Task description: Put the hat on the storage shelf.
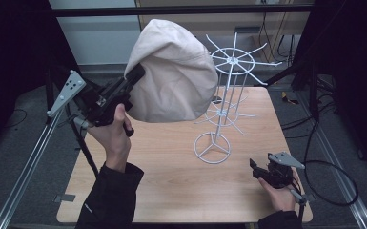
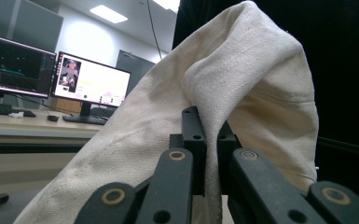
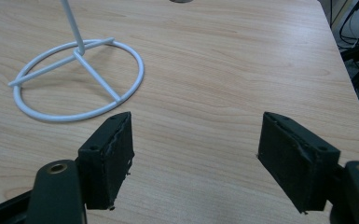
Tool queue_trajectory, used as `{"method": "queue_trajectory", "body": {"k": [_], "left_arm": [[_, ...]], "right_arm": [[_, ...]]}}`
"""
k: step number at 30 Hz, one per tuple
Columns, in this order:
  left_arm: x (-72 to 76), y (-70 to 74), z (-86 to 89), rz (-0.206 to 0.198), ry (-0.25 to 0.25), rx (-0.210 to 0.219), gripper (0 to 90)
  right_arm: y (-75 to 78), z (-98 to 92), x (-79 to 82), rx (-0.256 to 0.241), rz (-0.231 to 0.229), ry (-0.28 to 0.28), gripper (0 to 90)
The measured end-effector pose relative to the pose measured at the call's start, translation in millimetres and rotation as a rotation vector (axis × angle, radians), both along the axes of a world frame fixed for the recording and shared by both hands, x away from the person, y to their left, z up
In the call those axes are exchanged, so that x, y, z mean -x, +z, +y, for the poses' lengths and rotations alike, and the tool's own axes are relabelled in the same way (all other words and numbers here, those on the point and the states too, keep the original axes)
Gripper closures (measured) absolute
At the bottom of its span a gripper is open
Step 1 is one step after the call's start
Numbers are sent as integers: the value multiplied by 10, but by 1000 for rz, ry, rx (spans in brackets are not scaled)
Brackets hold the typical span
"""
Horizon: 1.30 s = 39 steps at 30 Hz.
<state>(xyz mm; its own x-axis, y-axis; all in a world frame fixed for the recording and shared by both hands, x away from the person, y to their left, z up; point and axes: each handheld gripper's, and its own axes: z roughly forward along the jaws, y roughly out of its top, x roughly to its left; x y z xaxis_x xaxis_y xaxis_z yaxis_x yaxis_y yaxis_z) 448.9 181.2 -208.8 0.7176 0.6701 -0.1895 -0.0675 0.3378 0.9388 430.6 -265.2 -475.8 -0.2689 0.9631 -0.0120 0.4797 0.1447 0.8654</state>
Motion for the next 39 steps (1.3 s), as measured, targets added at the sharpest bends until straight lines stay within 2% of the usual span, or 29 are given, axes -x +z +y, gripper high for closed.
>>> {"method": "queue_trajectory", "body": {"k": [9, 16, 23, 31, 39], "left_arm": [[-182, -91, -91, 43, -2, -7, 885], [-241, -209, -58, 76, -6, 9, 885], [-330, -374, -19, 128, -9, -1, 884], [-410, -531, -31, 171, -1, -61, 882], [-435, -642, -65, 193, -6, -125, 882]], "right_arm": [[-1, -8, 2, -3, 0, 0, 267], [-1, -8, 3, -2, 0, 0, 267], [-4, -2, 1, -2, 0, 3, 267], [-6, 3, 0, 0, 2, 3, 267], [-7, 6, -1, 10, 0, 5, 266]]}}
